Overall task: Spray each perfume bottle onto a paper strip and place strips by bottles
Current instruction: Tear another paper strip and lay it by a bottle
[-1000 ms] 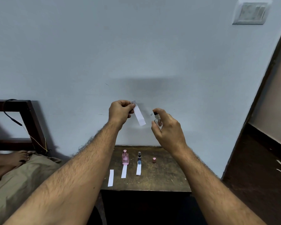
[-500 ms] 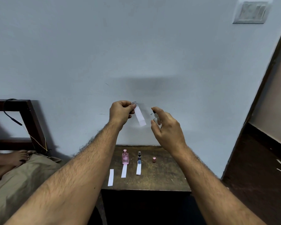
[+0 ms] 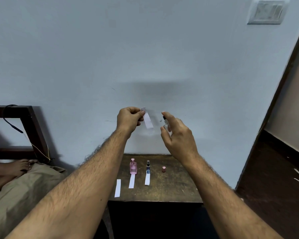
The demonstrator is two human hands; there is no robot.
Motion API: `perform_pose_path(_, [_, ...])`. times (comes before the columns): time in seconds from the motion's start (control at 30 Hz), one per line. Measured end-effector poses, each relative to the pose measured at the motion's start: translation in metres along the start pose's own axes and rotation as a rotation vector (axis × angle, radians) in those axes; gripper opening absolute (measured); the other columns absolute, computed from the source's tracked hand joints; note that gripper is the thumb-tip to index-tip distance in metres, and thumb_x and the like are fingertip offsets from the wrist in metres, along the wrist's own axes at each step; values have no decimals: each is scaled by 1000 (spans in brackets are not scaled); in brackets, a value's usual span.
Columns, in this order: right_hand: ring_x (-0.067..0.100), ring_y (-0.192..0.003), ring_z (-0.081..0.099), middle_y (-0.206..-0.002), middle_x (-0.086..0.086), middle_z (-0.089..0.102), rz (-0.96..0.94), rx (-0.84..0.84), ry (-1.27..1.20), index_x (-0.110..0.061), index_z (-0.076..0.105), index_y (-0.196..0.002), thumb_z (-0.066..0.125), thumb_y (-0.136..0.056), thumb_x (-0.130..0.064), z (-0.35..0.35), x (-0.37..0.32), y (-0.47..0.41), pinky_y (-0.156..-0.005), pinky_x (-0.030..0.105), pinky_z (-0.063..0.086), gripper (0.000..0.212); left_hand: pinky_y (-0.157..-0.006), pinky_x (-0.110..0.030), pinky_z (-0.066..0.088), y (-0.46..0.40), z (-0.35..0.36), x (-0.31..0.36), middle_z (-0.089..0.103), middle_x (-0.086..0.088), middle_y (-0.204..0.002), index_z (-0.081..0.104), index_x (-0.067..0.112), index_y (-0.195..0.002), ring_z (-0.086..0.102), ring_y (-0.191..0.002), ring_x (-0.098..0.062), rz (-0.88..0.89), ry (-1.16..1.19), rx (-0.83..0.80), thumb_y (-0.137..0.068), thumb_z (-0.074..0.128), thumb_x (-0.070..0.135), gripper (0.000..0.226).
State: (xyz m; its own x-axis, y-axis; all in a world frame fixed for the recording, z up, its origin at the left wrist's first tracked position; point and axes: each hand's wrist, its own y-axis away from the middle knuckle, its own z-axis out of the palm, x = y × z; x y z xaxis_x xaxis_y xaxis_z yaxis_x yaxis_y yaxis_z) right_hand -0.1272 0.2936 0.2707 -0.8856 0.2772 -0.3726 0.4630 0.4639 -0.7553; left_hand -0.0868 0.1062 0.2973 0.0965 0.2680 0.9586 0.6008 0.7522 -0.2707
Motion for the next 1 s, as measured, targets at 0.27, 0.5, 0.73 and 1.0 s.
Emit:
perform_pose_path(0.27, [13,-71,53,-95,4,65,23,-44,23,-19,51,-128,56,-93,-20,4,2,2,-63,23,42,36,-59,-23,55,2,2,-1,72,-8,-87,70,3,-98,67,-69,-12,-18,13,-5,-88,72,12,14])
perform_pose_path(0.5, [13,-76,54,-96,-4,57,32,-58,17,-27,41,-143,55,-95,-25,5,5,2,-62,25,45,50,-64,-28,59,4,3,-2,72,-11,-89,69,1,-101,70,-72,-16,-53,46,-26,-89,69,11,15])
perform_pose_path(0.73, [13,-72,52,-87,-7,54,25,-81,34,-25,50,-133,55,-94,-24,-1,4,-2,-63,23,39,40,-62,-27,58,8,3,-8,70,-12,-82,69,-1,-100,68,-69,-19,-95,55,-32,-88,71,10,17])
perform_pose_path(1.0, [11,-76,49,-88,-9,52,39,-139,-15,-24,51,-130,54,-93,-25,2,3,1,-66,24,37,37,-58,-24,57,13,4,-10,71,-13,-89,66,0,-101,69,-70,-17,-149,104,-63,-91,67,8,13])
